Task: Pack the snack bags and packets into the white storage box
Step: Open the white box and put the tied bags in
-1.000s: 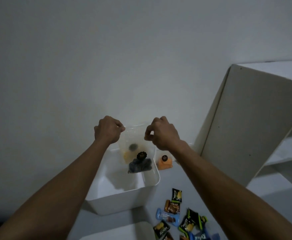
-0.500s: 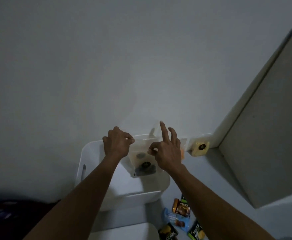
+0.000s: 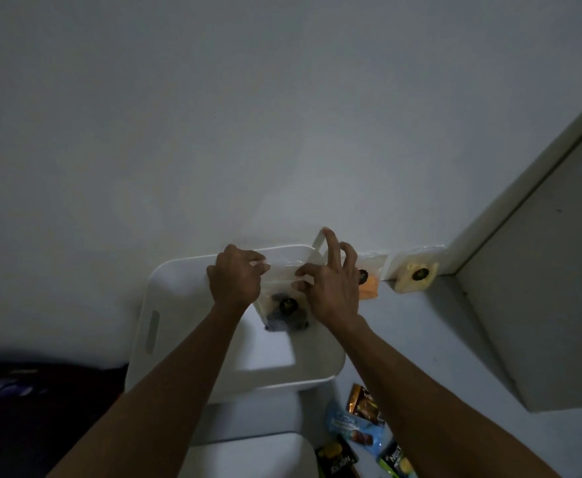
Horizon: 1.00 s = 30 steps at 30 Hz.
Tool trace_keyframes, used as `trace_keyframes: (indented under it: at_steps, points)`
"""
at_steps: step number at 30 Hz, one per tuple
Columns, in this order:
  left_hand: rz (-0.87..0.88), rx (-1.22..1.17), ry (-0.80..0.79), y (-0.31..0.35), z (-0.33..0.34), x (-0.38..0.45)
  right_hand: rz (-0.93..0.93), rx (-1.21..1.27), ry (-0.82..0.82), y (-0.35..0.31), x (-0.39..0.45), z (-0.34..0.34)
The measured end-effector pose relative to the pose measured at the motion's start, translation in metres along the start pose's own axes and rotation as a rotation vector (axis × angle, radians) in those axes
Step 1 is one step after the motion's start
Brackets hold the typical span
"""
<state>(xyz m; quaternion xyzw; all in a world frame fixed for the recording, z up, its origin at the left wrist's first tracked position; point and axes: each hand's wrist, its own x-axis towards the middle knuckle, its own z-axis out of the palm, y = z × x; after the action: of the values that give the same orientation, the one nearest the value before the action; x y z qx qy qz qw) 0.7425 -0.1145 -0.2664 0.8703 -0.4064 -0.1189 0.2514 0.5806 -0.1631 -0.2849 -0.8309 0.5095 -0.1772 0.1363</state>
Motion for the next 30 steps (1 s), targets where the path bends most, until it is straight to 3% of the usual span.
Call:
trace_keyframes:
  at_steps: [10,20,30]
  points:
    - [0.044,-0.121,0.051,0.003,-0.021,-0.011,0.037,0.075,0.036,0.002,-0.006,-0.018]
    - [0.174,-0.27,0.067,0.033,-0.076,-0.085,0.144,0.195,0.1,0.008,-0.073,-0.102]
    - [0.254,-0.345,-0.032,0.114,-0.006,-0.139,0.329,0.233,0.18,0.11,-0.092,-0.159]
